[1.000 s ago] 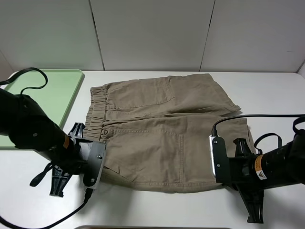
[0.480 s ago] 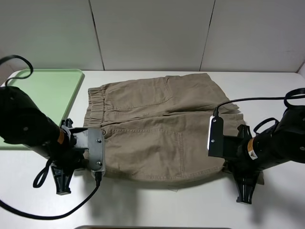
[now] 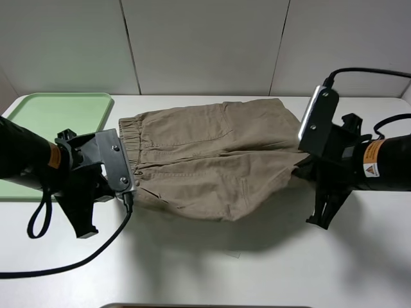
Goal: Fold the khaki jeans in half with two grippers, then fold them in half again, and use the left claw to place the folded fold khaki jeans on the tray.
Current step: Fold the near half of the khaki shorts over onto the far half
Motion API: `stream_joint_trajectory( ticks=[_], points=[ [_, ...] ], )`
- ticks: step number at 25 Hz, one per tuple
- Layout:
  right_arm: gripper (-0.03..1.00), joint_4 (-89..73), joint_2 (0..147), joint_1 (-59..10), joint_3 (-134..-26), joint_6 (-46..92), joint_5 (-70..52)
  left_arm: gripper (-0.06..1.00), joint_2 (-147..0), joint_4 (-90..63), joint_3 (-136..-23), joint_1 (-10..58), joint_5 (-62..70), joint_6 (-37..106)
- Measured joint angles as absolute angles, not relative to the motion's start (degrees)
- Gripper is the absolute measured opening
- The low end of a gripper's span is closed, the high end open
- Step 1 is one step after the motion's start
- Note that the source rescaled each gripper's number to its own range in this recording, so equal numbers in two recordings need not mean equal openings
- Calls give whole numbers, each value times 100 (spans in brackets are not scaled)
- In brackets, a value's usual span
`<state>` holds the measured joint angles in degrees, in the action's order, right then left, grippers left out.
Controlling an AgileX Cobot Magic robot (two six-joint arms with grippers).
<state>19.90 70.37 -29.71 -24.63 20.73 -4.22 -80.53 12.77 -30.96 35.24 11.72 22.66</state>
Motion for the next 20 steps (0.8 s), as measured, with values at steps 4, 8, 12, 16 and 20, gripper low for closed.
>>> stream_joint_trajectory(
  ticks=[4, 8, 12, 16, 20],
  points=[
    [0, 1990, 6868, -2479, -2463, 1583, 172, 9, -7996, 1271, -3093, 3524, 907, 1849],
    [0, 1767, 6868, -1864, -2463, 1072, 872, 9, -7985, 1271, -3093, 3524, 612, 1601],
    [0, 1389, 6868, -1360, -2463, 983, 1322, 9, -7978, 1267, -3093, 3282, -156, 1180],
    [0, 1295, 6886, -1235, -2463, 971, 1949, 9, -7978, 1267, -3093, 2879, -702, 865],
    [0, 1266, 7212, -1235, -2586, 1010, 2420, 8, -7978, 1272, -3093, 2504, -1084, 816]
  ],
)
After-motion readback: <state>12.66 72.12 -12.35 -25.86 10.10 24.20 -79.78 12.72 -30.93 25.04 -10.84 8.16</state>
